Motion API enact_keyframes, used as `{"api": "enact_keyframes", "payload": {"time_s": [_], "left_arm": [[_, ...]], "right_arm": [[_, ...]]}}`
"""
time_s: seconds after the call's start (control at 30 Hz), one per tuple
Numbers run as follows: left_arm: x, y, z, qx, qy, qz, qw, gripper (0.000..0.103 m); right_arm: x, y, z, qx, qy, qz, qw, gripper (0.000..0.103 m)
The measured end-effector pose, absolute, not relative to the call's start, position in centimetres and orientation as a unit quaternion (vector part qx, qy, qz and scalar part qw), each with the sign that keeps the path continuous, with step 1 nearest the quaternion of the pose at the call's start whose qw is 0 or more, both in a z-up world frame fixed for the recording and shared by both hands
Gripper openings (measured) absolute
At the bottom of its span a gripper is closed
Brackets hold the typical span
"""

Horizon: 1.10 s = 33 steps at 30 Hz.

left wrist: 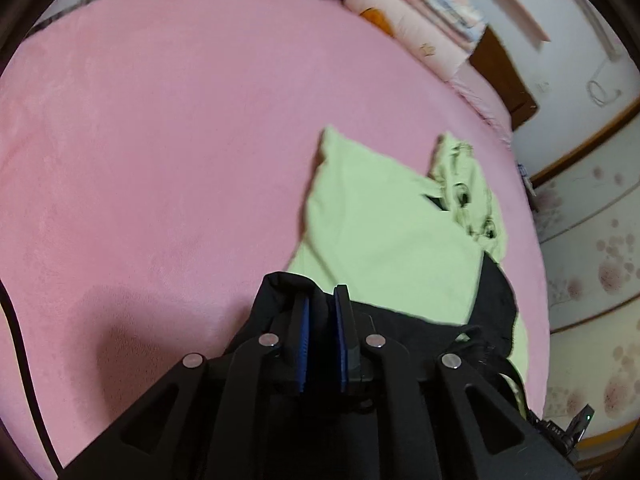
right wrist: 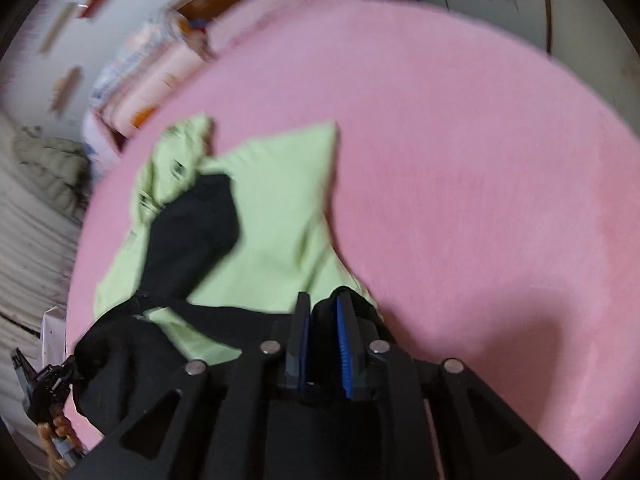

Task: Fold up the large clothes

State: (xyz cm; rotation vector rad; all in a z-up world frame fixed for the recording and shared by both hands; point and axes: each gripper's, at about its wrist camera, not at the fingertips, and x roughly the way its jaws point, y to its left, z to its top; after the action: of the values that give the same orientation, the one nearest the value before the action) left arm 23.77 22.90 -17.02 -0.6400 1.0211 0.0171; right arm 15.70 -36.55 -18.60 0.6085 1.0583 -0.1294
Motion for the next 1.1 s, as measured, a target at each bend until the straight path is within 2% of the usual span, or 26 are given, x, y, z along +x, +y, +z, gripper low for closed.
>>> {"api": "enact_keyframes", "payload": {"time_s": [0.07,0.1,0.17,0.2,0.23,0.3,0.63,0.87,1.1], "left_arm": [[23.5,23.5,-17.7,-0.323,0.481,-0.003,0.815,0.023],[23.4,24.0,-18.0,-0.333,0.477,-0.009,0.813,0.025],[22.7,25.2,-17.6,-0.342,0.466,-0.016,0.816,0.026],[22.5,25.6,-17.3,-0.34,0.459,-0.016,0.821,0.03],[22.4,26.0,-17.0,-0.336,0.454,-0.016,0.825,0.033],[22.1,26.3,-16.4,-0.32,0.447,-0.016,0.835,0.042],[20.3,25.1,-14.4,-0.202,0.445,-0.139,0.861,0.043],[19.0,22.6,-13.8,-0.082,0.451,-0.203,0.865,0.046],[19.5,19.1,-15.3,0.072,0.481,-0.225,0.844,0.049]], "right_arm": [[15.1,-37.1,-18.6,0.303,0.486,-0.052,0.818,0.017],[14.7,-37.4,-18.5,0.314,0.477,-0.042,0.82,0.022],[14.2,-38.1,-18.1,0.323,0.464,-0.028,0.824,0.036],[13.9,-38.6,-17.7,0.323,0.458,-0.026,0.828,0.046],[13.6,-39.0,-17.4,0.321,0.454,-0.025,0.831,0.05],[13.1,-39.6,-16.5,0.31,0.445,-0.016,0.84,0.051],[11.9,-37.2,-14.9,0.143,0.468,0.056,0.87,0.051],[11.4,-32.7,-15.7,-0.051,0.484,0.086,0.869,0.051],[13.5,-31.7,-18.1,-0.089,0.499,0.066,0.86,0.051]]}}
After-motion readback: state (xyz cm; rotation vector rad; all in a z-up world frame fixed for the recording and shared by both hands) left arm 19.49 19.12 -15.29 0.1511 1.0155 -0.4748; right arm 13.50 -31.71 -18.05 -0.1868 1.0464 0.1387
